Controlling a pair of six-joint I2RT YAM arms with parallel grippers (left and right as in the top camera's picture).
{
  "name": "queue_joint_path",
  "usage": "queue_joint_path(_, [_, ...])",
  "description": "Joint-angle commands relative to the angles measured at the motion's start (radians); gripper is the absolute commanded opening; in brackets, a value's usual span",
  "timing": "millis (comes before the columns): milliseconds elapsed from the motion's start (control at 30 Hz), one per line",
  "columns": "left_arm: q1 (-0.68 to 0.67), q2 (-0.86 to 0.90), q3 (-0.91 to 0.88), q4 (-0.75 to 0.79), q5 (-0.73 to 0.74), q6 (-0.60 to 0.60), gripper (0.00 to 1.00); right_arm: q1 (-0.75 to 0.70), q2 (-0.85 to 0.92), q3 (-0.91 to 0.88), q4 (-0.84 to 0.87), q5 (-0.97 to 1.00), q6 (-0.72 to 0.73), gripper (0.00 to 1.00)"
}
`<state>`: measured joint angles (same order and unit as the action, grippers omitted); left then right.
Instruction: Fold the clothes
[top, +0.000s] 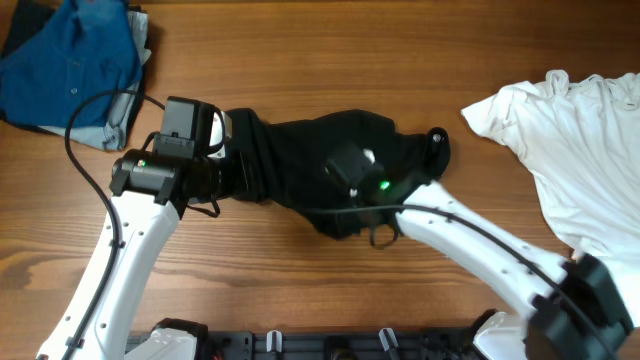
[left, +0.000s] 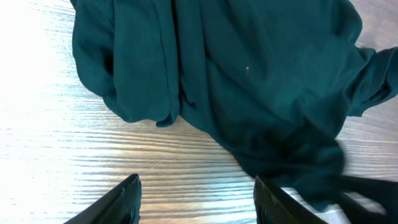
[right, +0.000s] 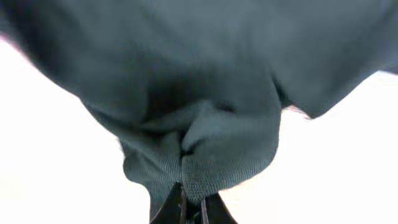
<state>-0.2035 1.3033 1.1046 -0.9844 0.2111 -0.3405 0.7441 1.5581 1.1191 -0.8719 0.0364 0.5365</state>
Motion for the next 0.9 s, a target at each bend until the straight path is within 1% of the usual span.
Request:
queue_joint_path(0, [0.004, -0.017, 0.016, 0.003, 0.013, 0.023, 0.59, -0.049, -0.071, 0.178, -0.078, 0.065, -0.045, 0.05])
queue_joint_path(167, [0.004, -0.017, 0.016, 0.005, 0.012, 0.023, 0.61, -0.124, -0.101, 0.349, -0.143, 0.066, -0.09, 0.04])
queue_joint_path(233, [0.004, -0.016, 0.016, 0.007, 0.013, 0.023, 0.66, -0.157, -0.106, 0.415, -0.163, 0.077, -0.093, 0.05])
queue_joint_path(333, [0.004, -0.016, 0.016, 0.007, 0.013, 0.023, 0.67, -0.211, -0.106, 0.509, -0.198, 0.076, -0.123, 0.05])
queue_joint_path(367, [0.004, -0.016, 0.016, 0.008, 0.013, 0.023, 0.69, -0.231, -0.106, 0.538, -0.208, 0.076, -0.138, 0.05])
queue_joint_path(433, [0.004, -0.016, 0.016, 0.007, 0.013, 0.023, 0.8, -0.273, -0.106, 0.599, -0.227, 0.076, -0.166, 0.05])
queue_joint_path(500, [0.004, -0.016, 0.016, 0.008, 0.013, 0.024, 0.85, -0.307, -0.106, 0.652, -0.245, 0.076, -0.173, 0.05])
queue_joint_path(533, [0.004, -0.014, 0.016, 0.008, 0.013, 0.024, 0.89, -0.323, -0.106, 0.678, -0.252, 0.076, -0.179, 0.05])
queue_joint_path(567, [0.004, -0.013, 0.016, 0.01, 0.013, 0.024, 0.97, -0.333, -0.106, 0.697, -0.257, 0.076, -0.184, 0.05])
queue_joint_path(600, [0.004, -0.011, 0.016, 0.011, 0.013, 0.032, 1.0, -0.346, -0.106, 0.729, -0.268, 0.076, -0.196, 0.05])
queue_joint_path(767, [0.003, 0.007, 0.016, 0.015, 0.031, 0.05, 1.0, -0.357, -0.106, 0.819, -0.317, 0.065, -0.22, 0.05])
queue_joint_path(867, [0.002, 0.031, 0.015, 0.023, 0.034, 0.049, 1.0, -0.357, -0.106, 0.841, -0.319, 0.065, -0.23, 0.05])
